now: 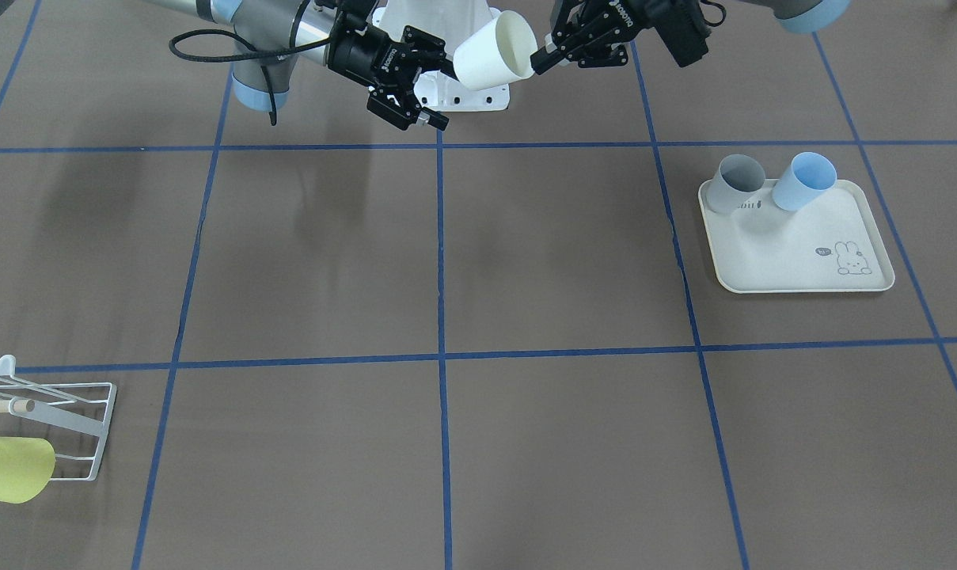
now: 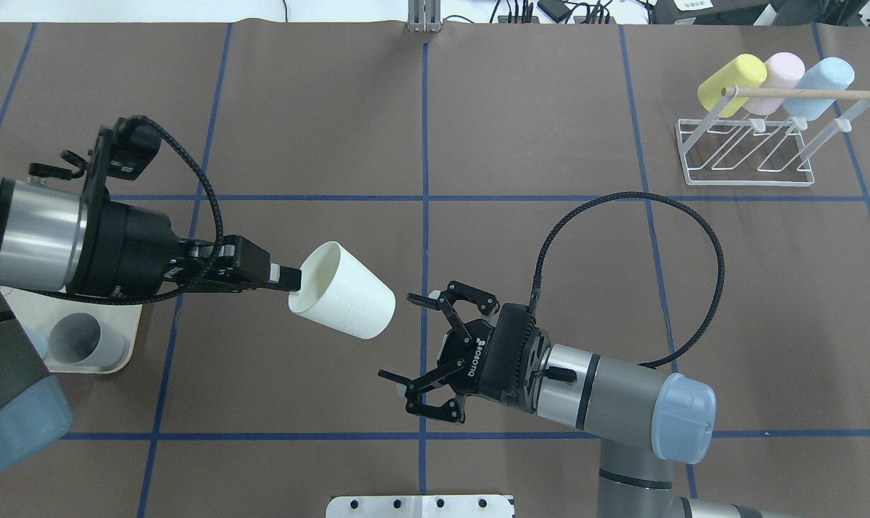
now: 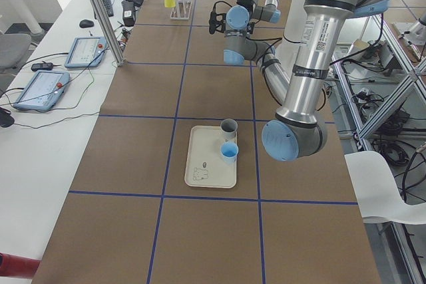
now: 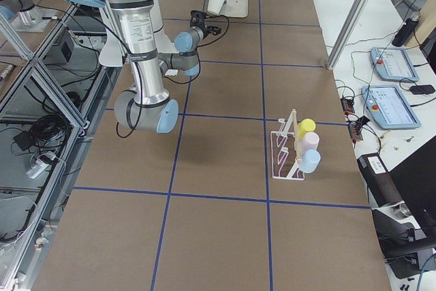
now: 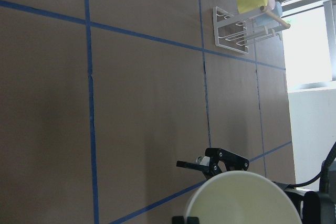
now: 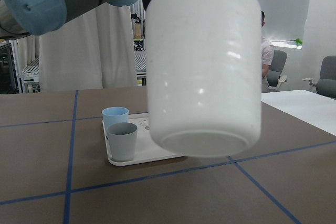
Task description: Transfer IKEA cup to right arm and place on rack
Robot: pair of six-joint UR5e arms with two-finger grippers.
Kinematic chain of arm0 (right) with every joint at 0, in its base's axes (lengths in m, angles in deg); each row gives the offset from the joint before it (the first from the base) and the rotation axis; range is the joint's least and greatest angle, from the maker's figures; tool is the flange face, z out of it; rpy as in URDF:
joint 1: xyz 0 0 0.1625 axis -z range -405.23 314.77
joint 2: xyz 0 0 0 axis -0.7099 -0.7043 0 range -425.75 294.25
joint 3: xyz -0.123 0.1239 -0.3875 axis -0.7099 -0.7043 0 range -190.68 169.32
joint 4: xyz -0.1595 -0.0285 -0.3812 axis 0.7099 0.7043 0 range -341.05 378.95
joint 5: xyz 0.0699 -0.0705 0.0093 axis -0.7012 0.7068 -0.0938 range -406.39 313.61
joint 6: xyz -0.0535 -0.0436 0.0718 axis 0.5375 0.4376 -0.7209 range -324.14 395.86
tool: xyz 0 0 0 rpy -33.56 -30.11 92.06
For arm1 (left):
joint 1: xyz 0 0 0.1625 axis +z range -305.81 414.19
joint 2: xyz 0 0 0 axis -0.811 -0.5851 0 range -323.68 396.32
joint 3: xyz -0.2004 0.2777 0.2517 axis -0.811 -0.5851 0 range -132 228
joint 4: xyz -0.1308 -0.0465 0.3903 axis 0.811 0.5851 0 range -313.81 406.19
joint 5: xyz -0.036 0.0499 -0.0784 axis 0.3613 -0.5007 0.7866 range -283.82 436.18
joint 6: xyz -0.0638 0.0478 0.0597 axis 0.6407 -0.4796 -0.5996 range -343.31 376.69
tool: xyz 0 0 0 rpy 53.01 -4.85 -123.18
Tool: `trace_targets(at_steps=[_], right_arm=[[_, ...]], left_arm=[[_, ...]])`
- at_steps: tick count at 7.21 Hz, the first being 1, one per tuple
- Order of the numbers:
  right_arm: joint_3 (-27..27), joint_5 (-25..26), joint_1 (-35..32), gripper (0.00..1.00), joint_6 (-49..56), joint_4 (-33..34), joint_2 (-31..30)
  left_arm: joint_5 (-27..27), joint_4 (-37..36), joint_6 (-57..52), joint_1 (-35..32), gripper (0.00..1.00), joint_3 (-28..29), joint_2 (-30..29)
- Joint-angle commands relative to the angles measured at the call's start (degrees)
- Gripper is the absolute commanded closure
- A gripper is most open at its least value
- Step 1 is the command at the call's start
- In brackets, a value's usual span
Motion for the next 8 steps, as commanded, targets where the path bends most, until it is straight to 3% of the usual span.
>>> trace_targets(at_steps=[1,8], right_arm=[[-0.01,0.1,0.01,0.02,0.0,-0.02,0.13],[0.08,0.36,0.01,0.02,0.18,0.07,0.48]], left_arm=[[-2.62,0.0,-0.02,1.91,1.0,2.26,-1.54],[-4.39,2.27,3.72,4.2,1.0,3.05,-1.54]])
